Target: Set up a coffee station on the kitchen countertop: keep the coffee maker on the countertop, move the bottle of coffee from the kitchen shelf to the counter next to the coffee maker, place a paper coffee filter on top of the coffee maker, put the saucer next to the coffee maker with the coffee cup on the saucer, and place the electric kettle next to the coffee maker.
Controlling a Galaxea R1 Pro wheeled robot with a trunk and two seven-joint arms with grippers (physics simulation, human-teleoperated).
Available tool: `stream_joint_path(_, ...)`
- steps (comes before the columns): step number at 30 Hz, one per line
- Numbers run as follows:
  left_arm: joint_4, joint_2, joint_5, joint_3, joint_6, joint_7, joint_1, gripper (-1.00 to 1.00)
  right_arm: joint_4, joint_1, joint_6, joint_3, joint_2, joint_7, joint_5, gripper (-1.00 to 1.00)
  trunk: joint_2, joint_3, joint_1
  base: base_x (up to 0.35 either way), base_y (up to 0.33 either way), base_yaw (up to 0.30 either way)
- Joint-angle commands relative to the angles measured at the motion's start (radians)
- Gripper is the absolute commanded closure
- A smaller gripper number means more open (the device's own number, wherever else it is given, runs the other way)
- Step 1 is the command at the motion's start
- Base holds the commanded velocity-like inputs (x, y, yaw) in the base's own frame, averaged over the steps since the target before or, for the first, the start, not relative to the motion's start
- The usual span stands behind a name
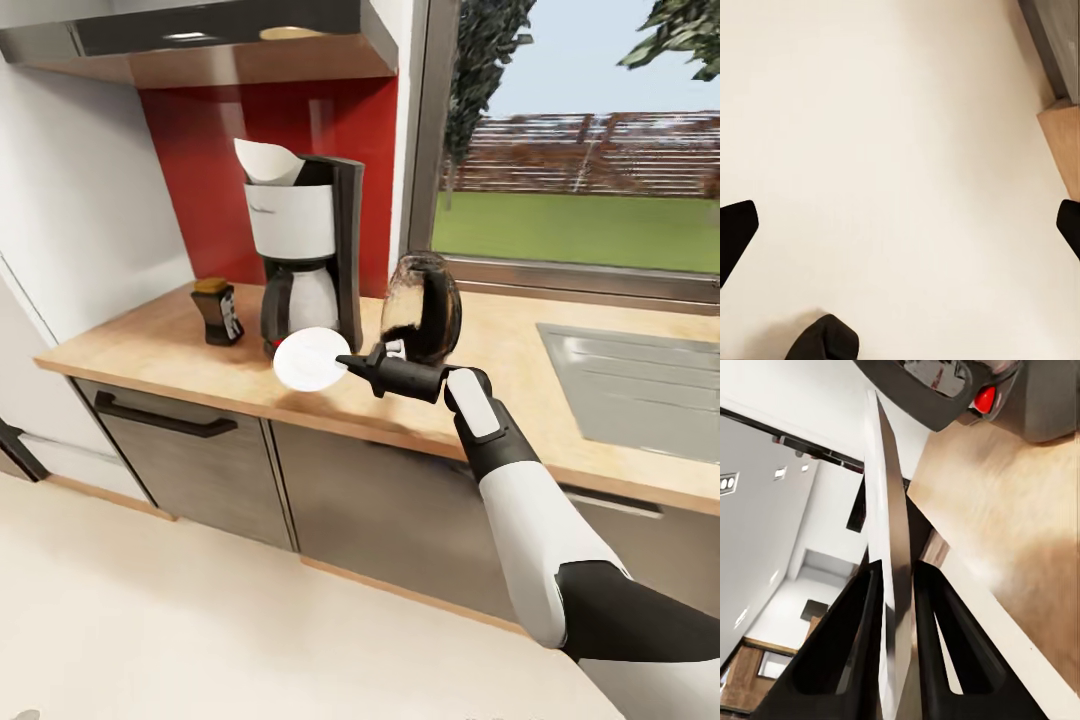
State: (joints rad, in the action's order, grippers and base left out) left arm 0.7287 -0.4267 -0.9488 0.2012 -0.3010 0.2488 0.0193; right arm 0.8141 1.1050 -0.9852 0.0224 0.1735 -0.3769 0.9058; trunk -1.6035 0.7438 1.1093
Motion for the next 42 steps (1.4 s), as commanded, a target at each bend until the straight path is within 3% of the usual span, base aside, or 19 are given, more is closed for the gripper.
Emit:
stream_joint_path(1, 0.001, 0.000, -0.008, 0.003, -0.009, 0.001, 0.001, -1.00, -0.001, 0.001, -0.004, 0.003, 0.001, -0.010, -0.004, 1.00, 0.000, 0.001, 0.000, 0.014, 0.148, -0.236)
stream_joint_path(11, 0.001, 0.000, -0.008, 0.003, -0.009, 0.001, 0.001, -1.00, -0.001, 0.001, -0.004, 0.003, 0.001, -0.010, -0.004, 1.00, 0.000, 0.001, 0.000, 0.003, 0.155, -0.239)
stream_joint_path(22, 0.001, 0.000, -0.008, 0.003, -0.009, 0.001, 0.001, -1.00, -0.001, 0.001, -0.004, 0.005, 0.001, -0.009, -0.005, 1.00, 0.000, 0.001, 0.000, -0.051, 0.294, -0.020)
stream_joint_path(28, 0.001, 0.000, -0.008, 0.003, -0.009, 0.001, 0.001, -1.00, -0.001, 0.001, -0.004, 0.007, 0.001, -0.009, -0.006, 1.00, 0.000, 0.001, 0.000, -0.019, 0.031, 0.000)
stream_joint_path(30, 0.001, 0.000, -0.008, 0.003, -0.009, 0.001, 0.001, -1.00, -0.001, 0.001, -0.003, 0.016, 0.001, 0.014, -0.008, 1.00, 0.000, 0.001, 0.000, 0.000, 0.000, 0.000)
stream_joint_path(35, 0.001, 0.000, -0.008, 0.003, -0.009, 0.001, 0.001, -1.00, 0.001, 0.001, 0.014, 0.032, 0.001, 0.145, -0.003, 1.00, 0.000, 0.001, 0.000, 0.000, 0.000, 0.000)
stream_joint_path(38, 0.001, 0.000, -0.008, 0.003, -0.009, 0.001, 0.001, -1.00, 0.001, 0.001, 0.026, 0.097, 0.001, 0.197, -0.004, 1.00, 0.000, 0.001, 0.000, 0.000, 0.000, 0.000)
stream_joint_path(42, 0.001, 0.000, -0.008, 0.003, -0.009, 0.001, 0.001, -1.00, 0.000, 0.001, 0.029, 0.124, 0.001, 0.239, -0.003, 1.00, 0.000, 0.001, 0.000, 0.000, 0.000, 0.000)
